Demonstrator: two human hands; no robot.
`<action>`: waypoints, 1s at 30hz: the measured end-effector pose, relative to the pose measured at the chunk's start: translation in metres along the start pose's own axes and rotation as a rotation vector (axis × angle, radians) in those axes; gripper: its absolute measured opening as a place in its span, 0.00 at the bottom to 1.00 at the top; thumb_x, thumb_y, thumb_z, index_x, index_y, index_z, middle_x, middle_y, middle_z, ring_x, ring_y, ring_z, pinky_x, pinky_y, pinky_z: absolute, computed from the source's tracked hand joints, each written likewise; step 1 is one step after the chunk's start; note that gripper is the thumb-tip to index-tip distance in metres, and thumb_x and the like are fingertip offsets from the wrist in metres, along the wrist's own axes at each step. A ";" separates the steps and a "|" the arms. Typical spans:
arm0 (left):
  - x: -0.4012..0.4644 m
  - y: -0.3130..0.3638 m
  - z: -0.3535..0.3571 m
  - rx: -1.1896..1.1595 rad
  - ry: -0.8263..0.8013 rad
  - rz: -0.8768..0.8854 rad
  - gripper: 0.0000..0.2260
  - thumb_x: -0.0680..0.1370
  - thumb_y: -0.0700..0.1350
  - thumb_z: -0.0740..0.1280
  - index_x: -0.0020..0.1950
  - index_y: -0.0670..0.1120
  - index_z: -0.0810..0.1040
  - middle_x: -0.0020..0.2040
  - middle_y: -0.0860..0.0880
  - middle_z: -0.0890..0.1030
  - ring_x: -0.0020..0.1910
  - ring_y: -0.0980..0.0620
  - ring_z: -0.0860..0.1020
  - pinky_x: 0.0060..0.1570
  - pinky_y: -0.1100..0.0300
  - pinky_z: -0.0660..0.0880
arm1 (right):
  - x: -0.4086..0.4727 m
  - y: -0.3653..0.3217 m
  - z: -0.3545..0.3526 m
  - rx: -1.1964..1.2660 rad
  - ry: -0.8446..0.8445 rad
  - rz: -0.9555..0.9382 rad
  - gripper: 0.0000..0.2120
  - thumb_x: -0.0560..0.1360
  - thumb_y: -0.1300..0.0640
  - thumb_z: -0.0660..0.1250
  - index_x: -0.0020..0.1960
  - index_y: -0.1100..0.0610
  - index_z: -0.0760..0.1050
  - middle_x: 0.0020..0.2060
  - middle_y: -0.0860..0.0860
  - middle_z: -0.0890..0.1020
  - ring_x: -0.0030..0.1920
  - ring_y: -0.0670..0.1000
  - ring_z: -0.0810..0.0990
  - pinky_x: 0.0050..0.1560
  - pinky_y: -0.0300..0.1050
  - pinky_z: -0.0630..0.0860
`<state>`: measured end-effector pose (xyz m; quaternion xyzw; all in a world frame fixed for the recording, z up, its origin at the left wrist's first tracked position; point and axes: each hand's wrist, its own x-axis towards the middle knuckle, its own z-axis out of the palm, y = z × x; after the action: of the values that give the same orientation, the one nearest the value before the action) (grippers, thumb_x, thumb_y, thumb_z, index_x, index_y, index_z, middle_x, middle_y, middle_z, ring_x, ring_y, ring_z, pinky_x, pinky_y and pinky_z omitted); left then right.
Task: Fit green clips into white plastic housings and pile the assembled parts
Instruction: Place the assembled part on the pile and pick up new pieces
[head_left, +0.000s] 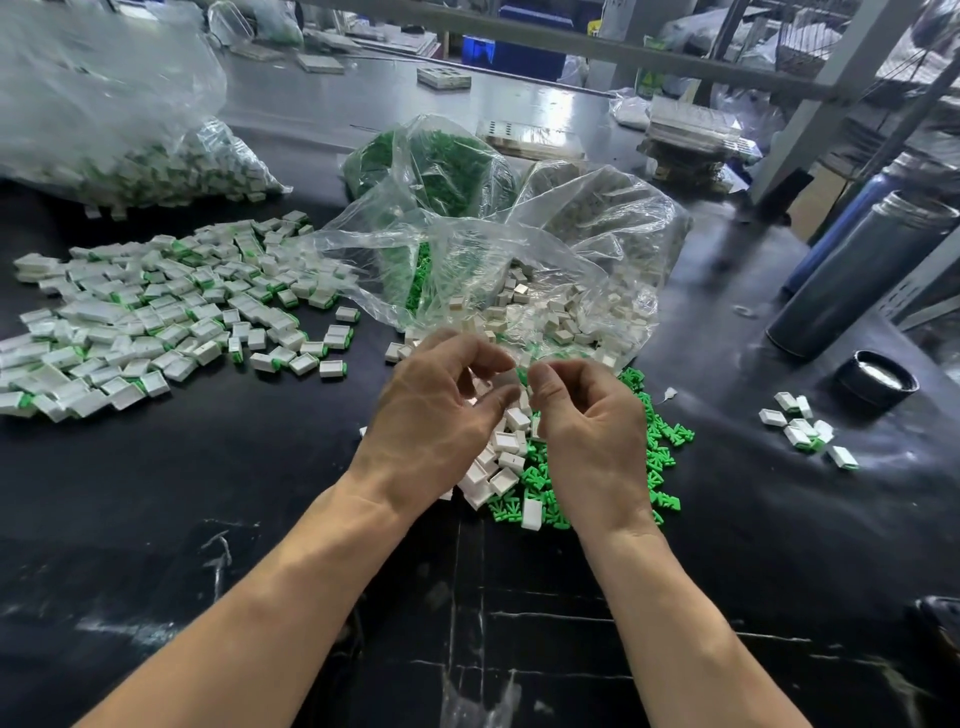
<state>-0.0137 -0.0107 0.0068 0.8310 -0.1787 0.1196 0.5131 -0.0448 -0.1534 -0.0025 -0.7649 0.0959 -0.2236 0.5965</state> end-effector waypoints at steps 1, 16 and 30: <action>0.000 -0.002 -0.002 0.027 0.001 0.001 0.08 0.75 0.47 0.77 0.51 0.54 0.82 0.48 0.59 0.79 0.44 0.60 0.77 0.44 0.71 0.74 | 0.001 0.001 -0.002 -0.016 0.017 0.005 0.07 0.81 0.52 0.71 0.45 0.52 0.81 0.33 0.45 0.82 0.32 0.41 0.76 0.36 0.35 0.72; 0.023 -0.046 -0.049 0.550 0.099 -0.388 0.05 0.79 0.46 0.71 0.55 0.50 0.82 0.49 0.50 0.85 0.52 0.45 0.82 0.54 0.47 0.80 | 0.020 0.013 -0.026 -0.300 0.122 0.084 0.08 0.81 0.50 0.69 0.46 0.51 0.82 0.37 0.44 0.84 0.38 0.44 0.81 0.39 0.42 0.73; 0.025 -0.057 -0.034 0.616 -0.007 -0.157 0.25 0.80 0.32 0.62 0.75 0.48 0.73 0.64 0.46 0.80 0.64 0.44 0.75 0.67 0.46 0.66 | 0.026 0.014 -0.036 -0.449 0.118 0.100 0.10 0.81 0.49 0.69 0.46 0.52 0.83 0.37 0.46 0.83 0.41 0.51 0.81 0.45 0.49 0.79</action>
<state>0.0320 0.0389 -0.0143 0.9590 -0.0709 0.1253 0.2443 -0.0368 -0.1993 -0.0030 -0.8582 0.2156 -0.2111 0.4153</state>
